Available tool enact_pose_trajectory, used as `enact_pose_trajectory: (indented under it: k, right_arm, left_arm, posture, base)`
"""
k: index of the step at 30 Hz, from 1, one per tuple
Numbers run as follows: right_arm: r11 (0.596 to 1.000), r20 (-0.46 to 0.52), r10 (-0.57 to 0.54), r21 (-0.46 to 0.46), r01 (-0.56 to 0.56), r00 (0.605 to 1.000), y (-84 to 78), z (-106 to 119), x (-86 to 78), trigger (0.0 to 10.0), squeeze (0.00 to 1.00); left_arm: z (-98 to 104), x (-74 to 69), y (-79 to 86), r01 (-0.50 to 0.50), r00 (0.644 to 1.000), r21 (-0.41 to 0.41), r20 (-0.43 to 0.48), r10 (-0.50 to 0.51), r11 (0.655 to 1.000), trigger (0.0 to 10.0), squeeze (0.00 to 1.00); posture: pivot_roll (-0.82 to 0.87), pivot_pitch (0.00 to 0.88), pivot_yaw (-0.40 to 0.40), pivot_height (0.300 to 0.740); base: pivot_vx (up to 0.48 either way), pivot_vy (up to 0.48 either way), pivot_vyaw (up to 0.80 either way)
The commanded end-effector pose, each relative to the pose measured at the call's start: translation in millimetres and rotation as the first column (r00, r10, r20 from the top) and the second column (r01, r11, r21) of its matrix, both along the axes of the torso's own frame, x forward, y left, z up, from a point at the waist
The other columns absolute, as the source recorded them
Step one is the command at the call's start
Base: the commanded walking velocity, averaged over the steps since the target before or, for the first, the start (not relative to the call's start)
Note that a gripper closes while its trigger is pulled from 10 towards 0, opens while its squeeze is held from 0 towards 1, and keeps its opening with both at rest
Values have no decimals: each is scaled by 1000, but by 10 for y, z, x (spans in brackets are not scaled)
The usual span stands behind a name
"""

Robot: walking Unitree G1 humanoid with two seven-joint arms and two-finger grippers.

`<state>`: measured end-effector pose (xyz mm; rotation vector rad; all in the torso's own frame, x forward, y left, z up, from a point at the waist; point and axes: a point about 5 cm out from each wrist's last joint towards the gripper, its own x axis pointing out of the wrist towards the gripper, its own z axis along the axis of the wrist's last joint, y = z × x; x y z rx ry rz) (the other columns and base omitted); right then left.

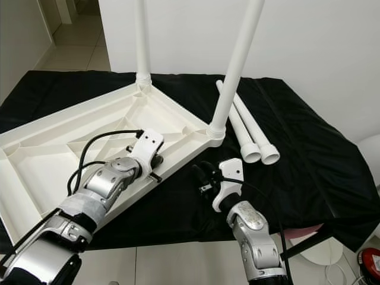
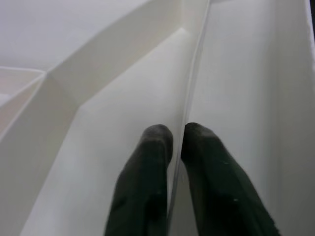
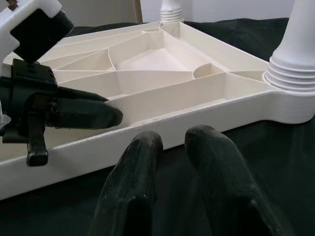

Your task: Building children table

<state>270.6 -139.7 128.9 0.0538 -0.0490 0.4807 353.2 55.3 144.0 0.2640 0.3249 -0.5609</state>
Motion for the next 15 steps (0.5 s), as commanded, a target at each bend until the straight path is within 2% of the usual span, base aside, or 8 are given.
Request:
enact_pose_trajectory:
  k: [1, 3, 8, 9, 10, 11, 15]
  right_arm:
    - [1000, -13, -4, -6, 4, 1000, -1, -42, -8, 10000, 0]
    - [1000, -13, -3, -5, 3, 1000, 6, -43, -5, 10000, 0]
    - [1000, -13, -1, -3, 1, 1000, 15, -42, -4, 10000, 0]
    - [1000, -13, 0, -4, 0, 1000, 14, -43, -5, 10000, 0]
    - [1000, -13, 0, -4, 0, 1000, 14, -43, -5, 10000, 0]
    - [1000, -15, -2, -8, 2, 1000, 4, -49, -11, 10000, 0]
    - [1000, -14, -11, -9, 10, 1000, -11, -47, -10, 10000, 0]
  left_arm:
    - [386, 37, -109, 80, 983, -72, 171, -67, 994, 10000, 1000]
    - [398, 30, -108, 94, 982, -94, 172, -77, 991, 10000, 1000]
    - [439, 14, -113, 114, 973, -89, 212, -93, 989, 10000, 1000]
    - [465, 5, -108, 116, 967, -85, 235, -93, 990, 10000, 376]
    - [465, 5, -108, 116, 967, -85, 235, -93, 990, 10000, 376]
    - [533, -29, -67, 122, 961, -113, 260, -89, 986, 10000, 0]
    - [600, -102, -37, 166, 947, -120, 297, -124, 979, 10000, 0]
  posture:
    - [-62, 0, -31, 740]
    - [-62, 0, -31, 740]
    - [-54, 0, -35, 740]
    - [-53, 0, -36, 740]
    - [-53, 0, -36, 740]
    - [-52, 0, -39, 740]
    - [-52, 0, -39, 740]
  base:
    - [0, 0, 0]
    - [0, 0, 0]
    - [0, 0, 0]
    - [0, 0, 0]
    - [0, 0, 0]
    - [0, 0, 0]
    - [0, 0, 0]
